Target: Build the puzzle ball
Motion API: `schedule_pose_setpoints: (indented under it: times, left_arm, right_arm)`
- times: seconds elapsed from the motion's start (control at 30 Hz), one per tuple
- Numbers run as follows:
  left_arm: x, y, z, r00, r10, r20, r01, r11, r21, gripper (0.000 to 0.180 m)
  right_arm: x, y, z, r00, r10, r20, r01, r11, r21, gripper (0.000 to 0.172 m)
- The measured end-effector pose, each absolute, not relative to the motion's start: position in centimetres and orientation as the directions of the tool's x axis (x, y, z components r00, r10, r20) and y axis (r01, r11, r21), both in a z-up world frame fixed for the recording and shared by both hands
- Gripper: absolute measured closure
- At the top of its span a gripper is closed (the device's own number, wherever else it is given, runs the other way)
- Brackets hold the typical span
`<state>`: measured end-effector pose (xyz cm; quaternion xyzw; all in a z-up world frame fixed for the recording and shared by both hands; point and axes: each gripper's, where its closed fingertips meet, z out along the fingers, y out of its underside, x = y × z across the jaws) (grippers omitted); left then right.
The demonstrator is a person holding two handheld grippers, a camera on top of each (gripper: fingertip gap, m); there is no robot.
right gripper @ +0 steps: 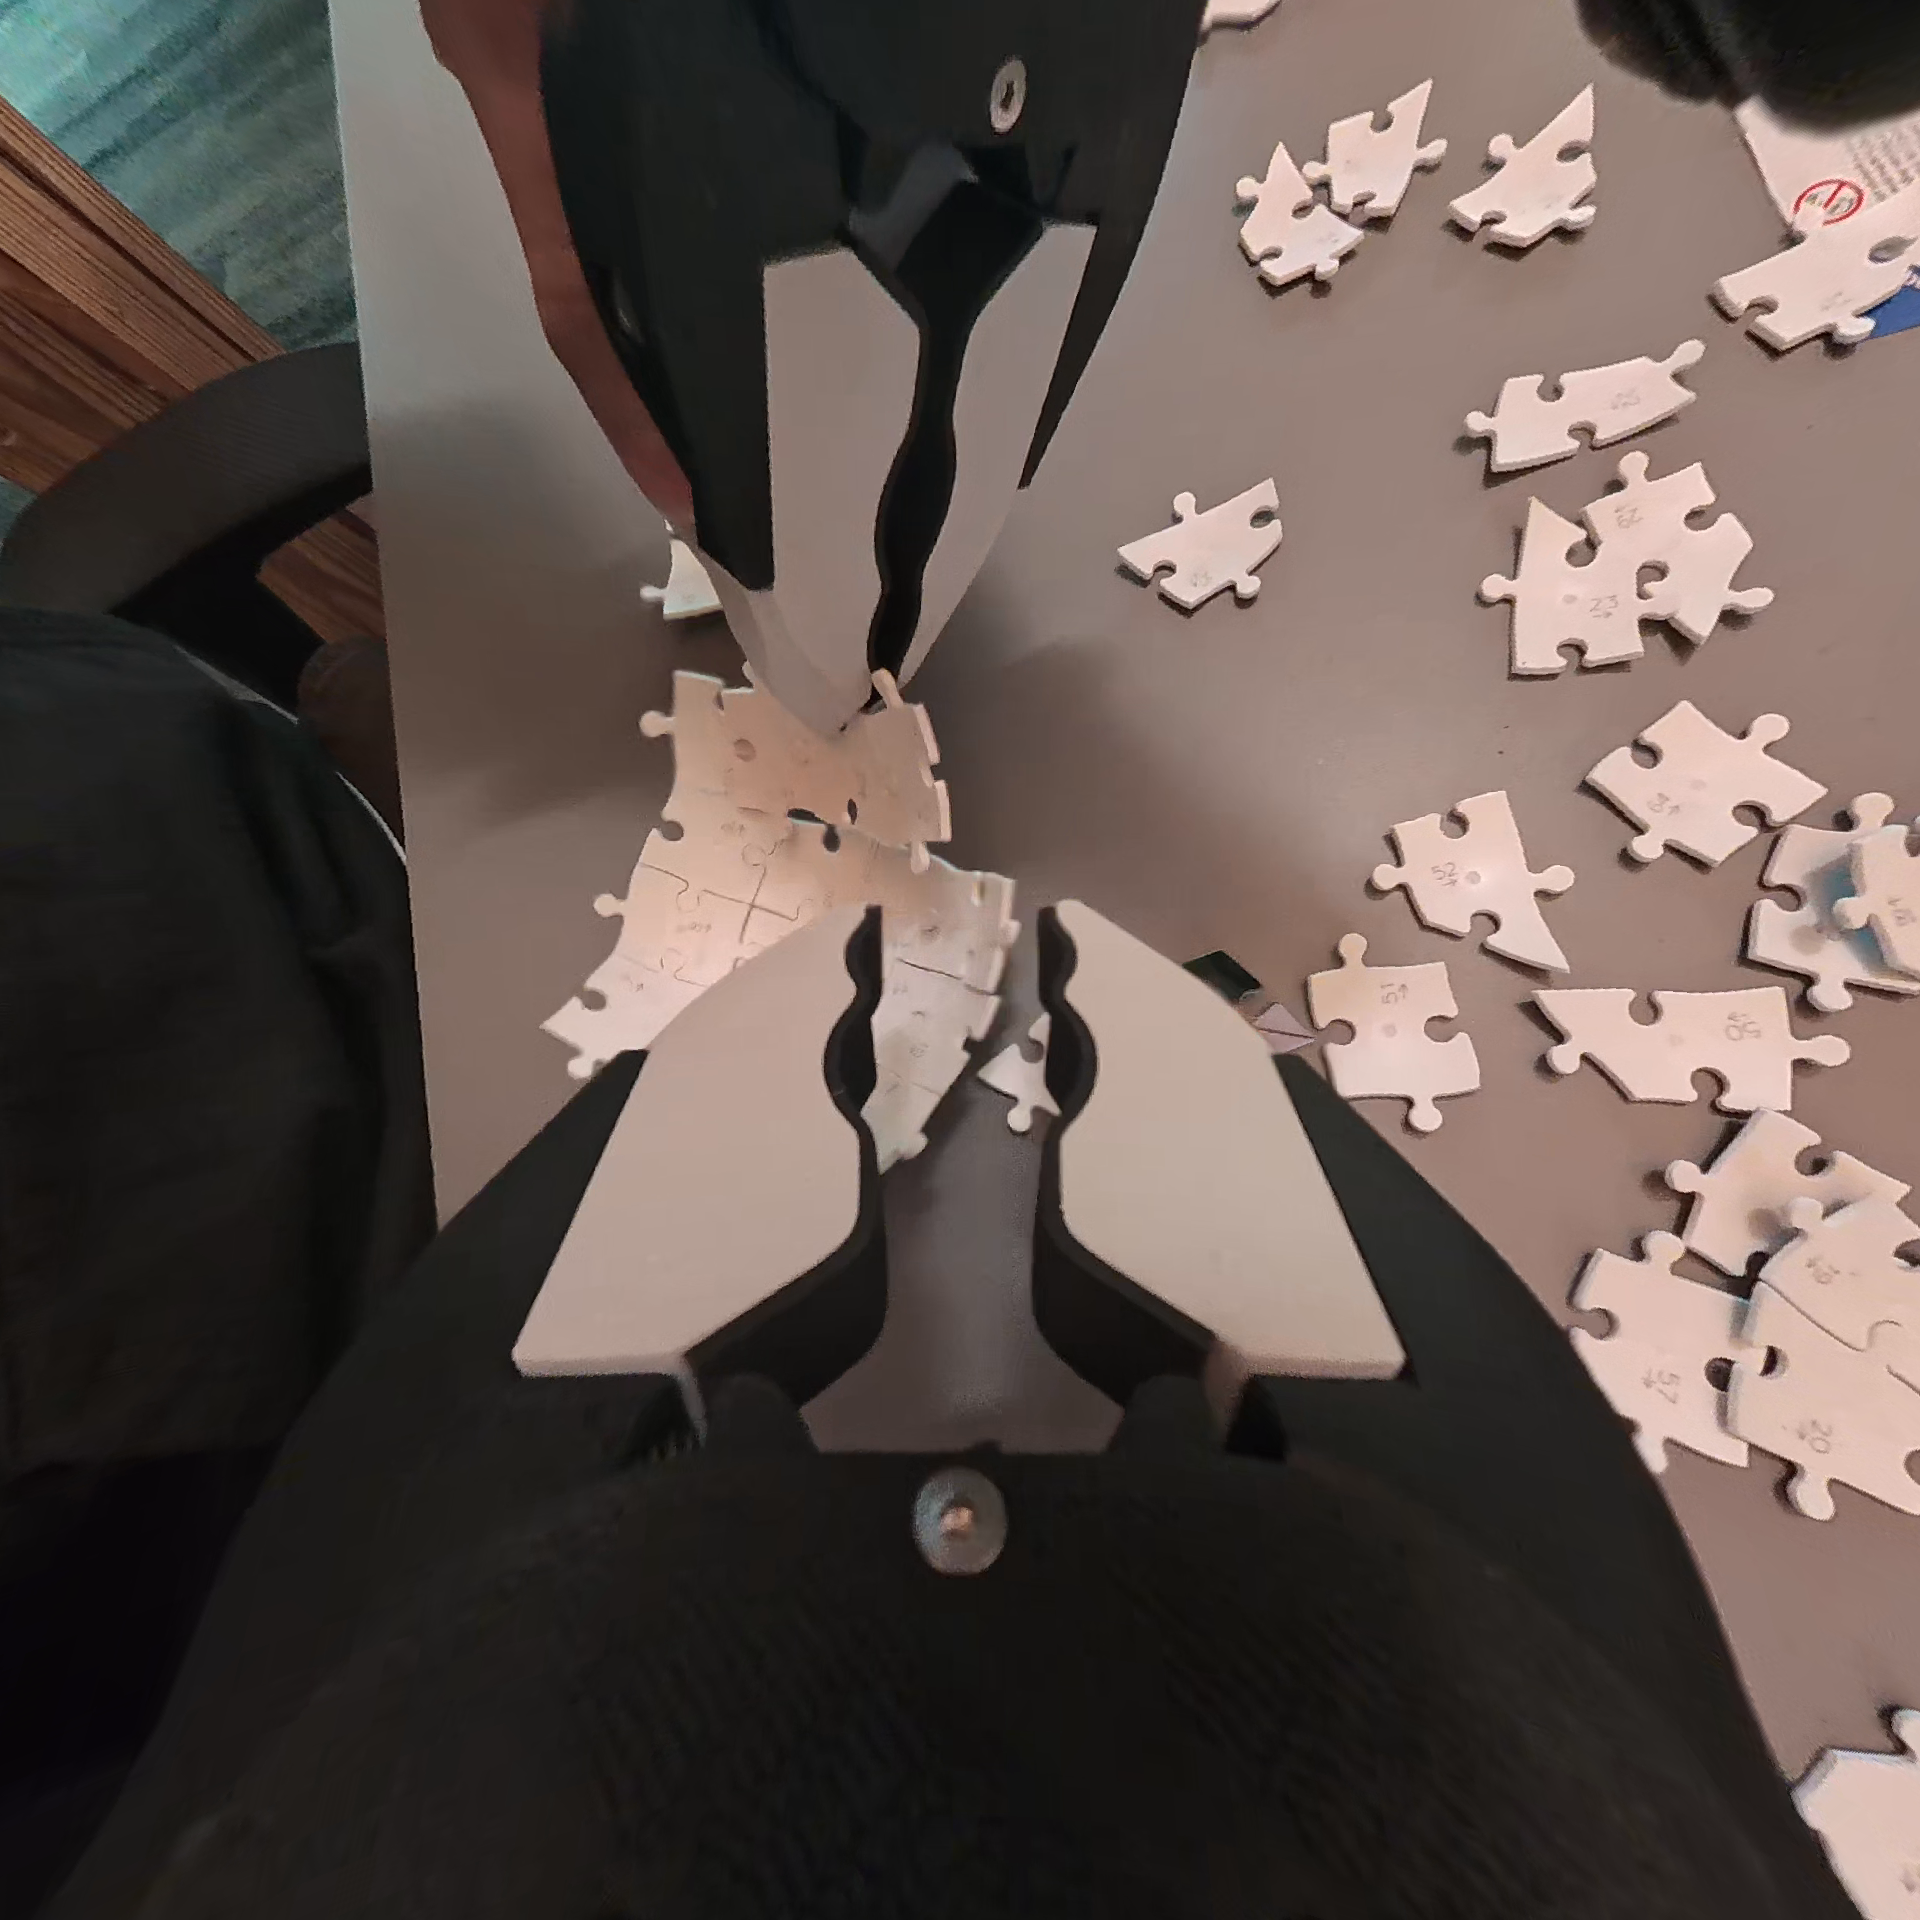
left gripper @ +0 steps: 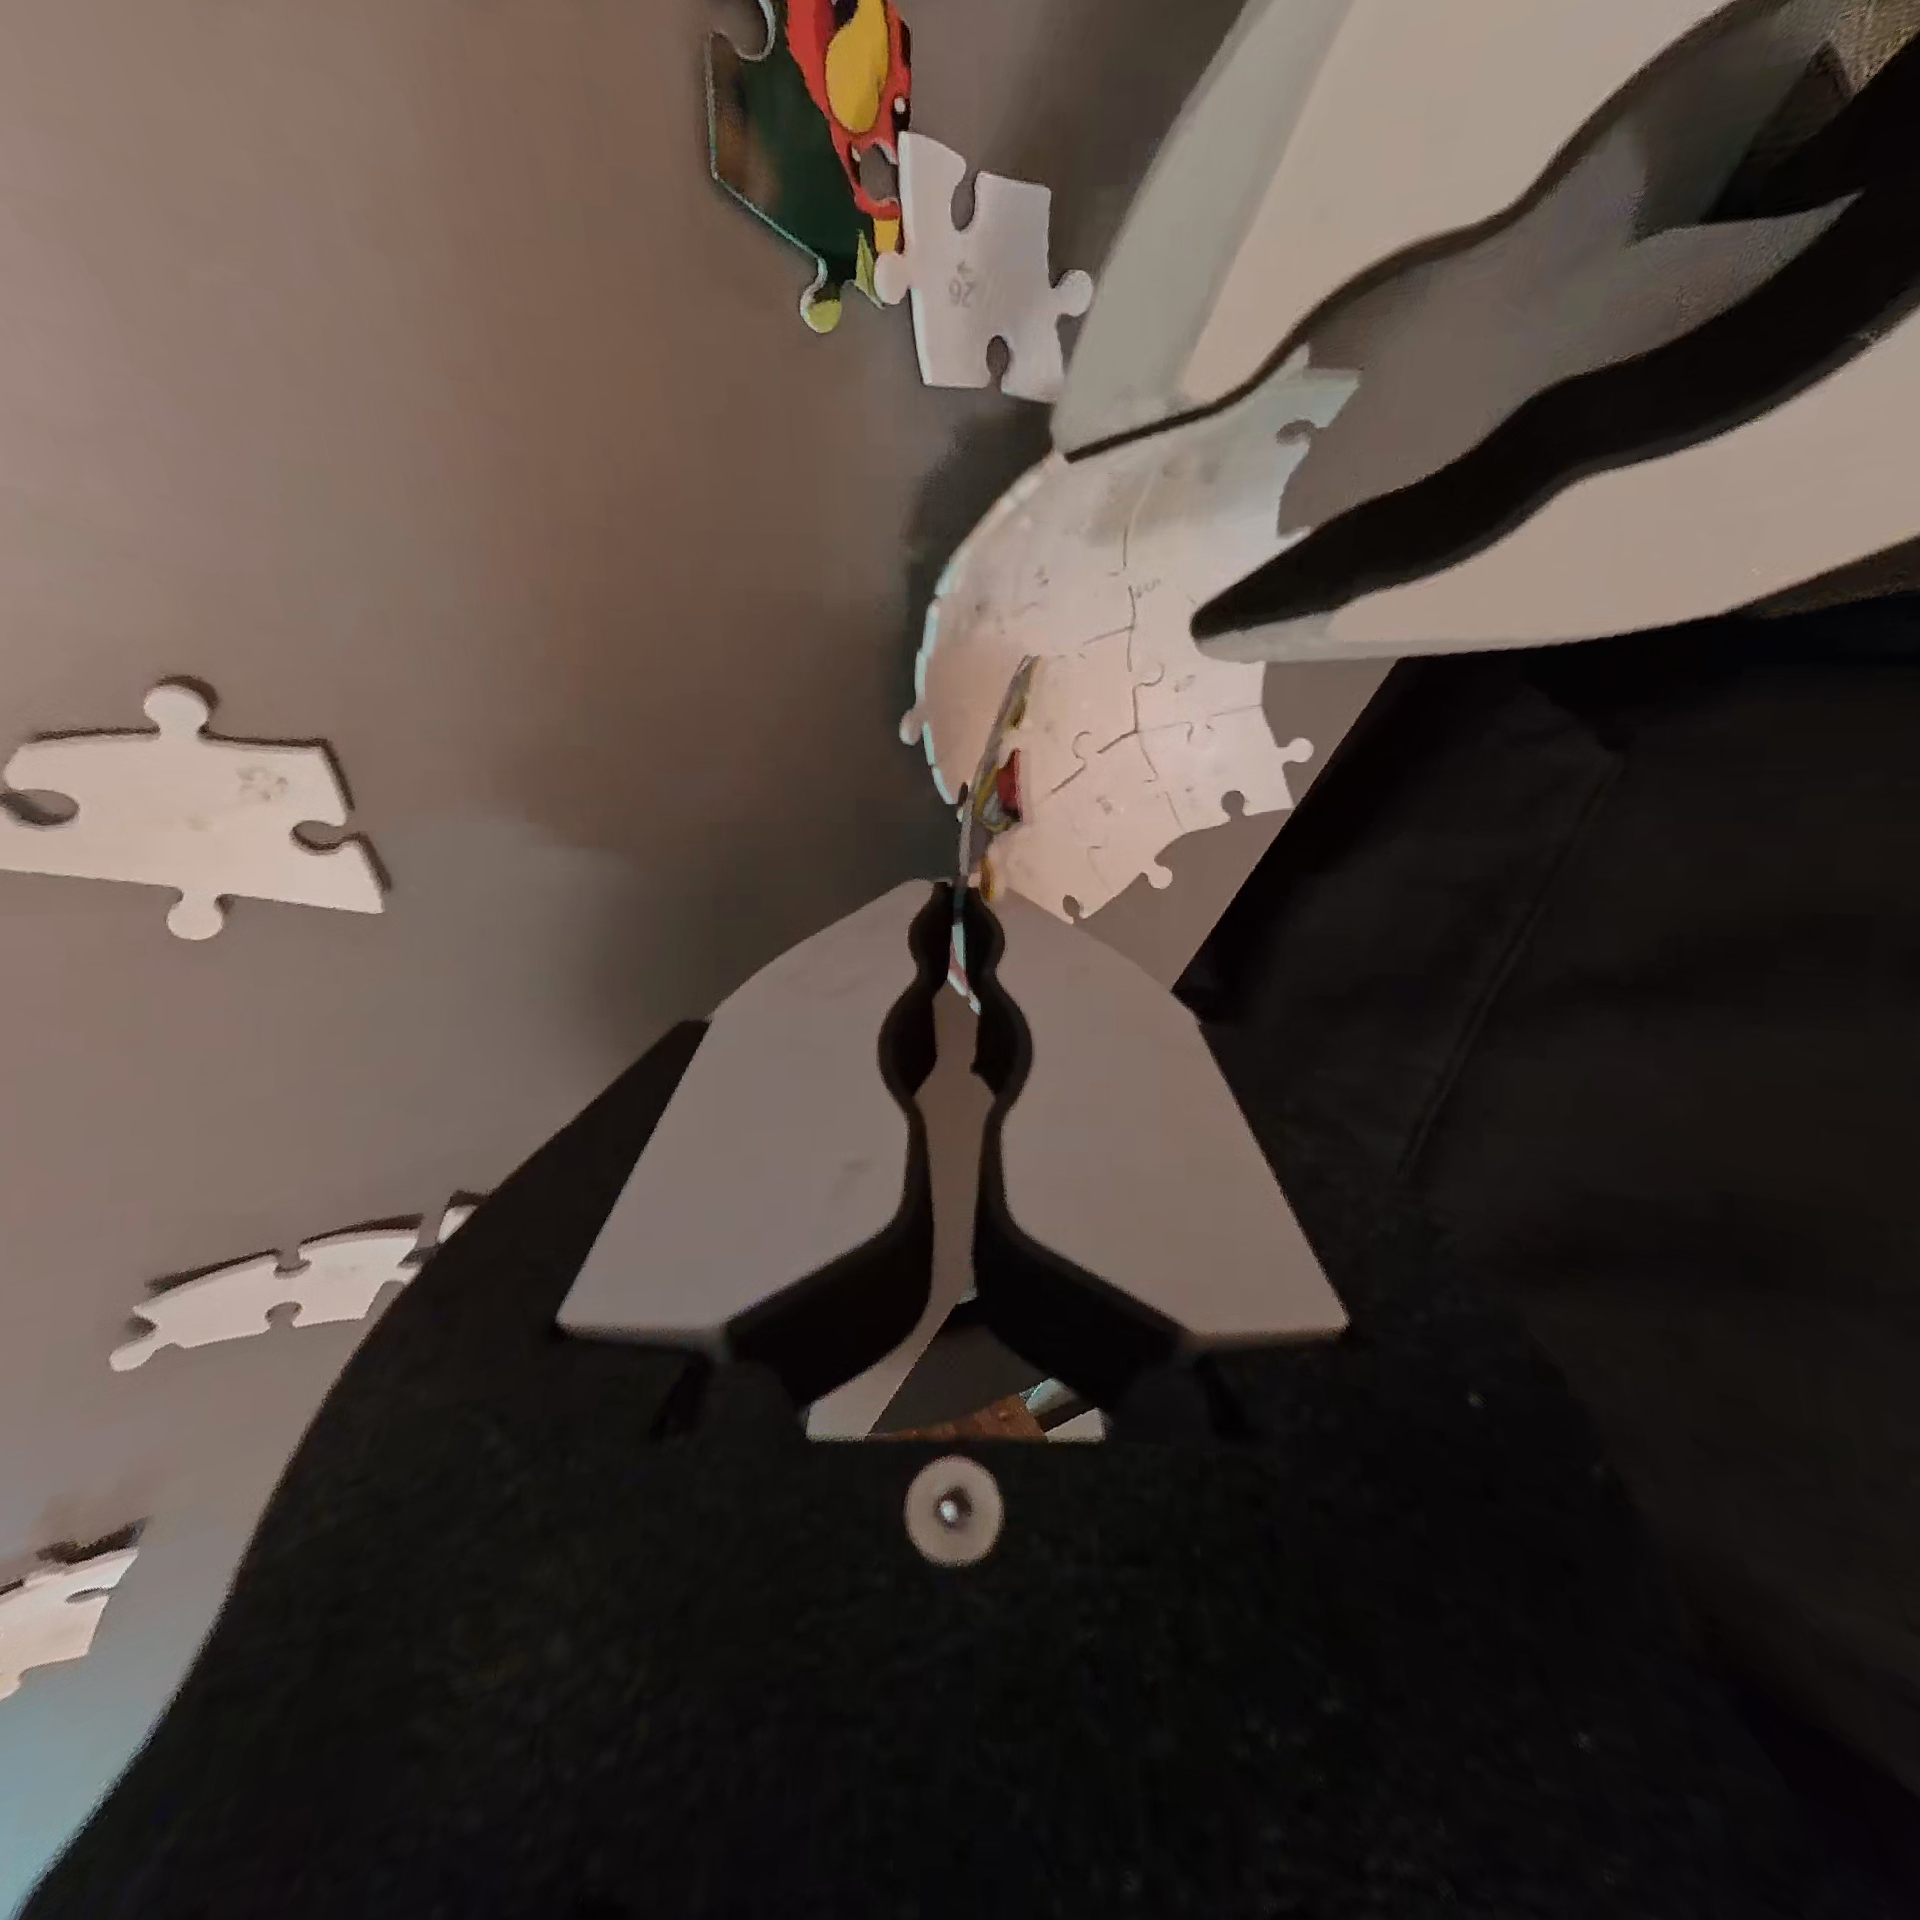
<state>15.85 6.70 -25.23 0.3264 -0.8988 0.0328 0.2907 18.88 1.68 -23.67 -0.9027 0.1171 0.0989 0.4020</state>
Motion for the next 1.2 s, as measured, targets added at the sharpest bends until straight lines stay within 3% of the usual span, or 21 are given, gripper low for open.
schedule_pose_setpoints:
  times: [0.03,0.4,0.63,1.2]
  left_arm:
    - [15.8,6.6,-25.2,-0.617,-0.567,0.546,-0.604,0.786,0.133,0.179]
    - [16.2,6.5,-25.4,-0.616,-0.573,0.541,-0.589,0.791,0.166,0.179]
    - [16.4,6.3,-25.9,-0.588,-0.562,0.582,-0.582,0.794,0.178,0.179]
    - [16.6,6.7,-26.2,-0.576,-0.532,0.62,-0.545,0.816,0.194,0.179]
  right_arm:
    - [18.9,1.6,-23.7,0.954,-0.13,-0.271,-0.289,-0.646,-0.706,0.141]
    - [18.8,1.8,-26.0,0.943,-0.033,-0.331,-0.241,-0.755,-0.61,0.139]
    - [18.1,2.3,-26.0,0.882,-0.014,-0.47,-0.312,-0.765,-0.563,0.146]
    - [17.9,2.7,-26.2,0.862,0.013,-0.507,-0.325,-0.753,-0.572,0.152]
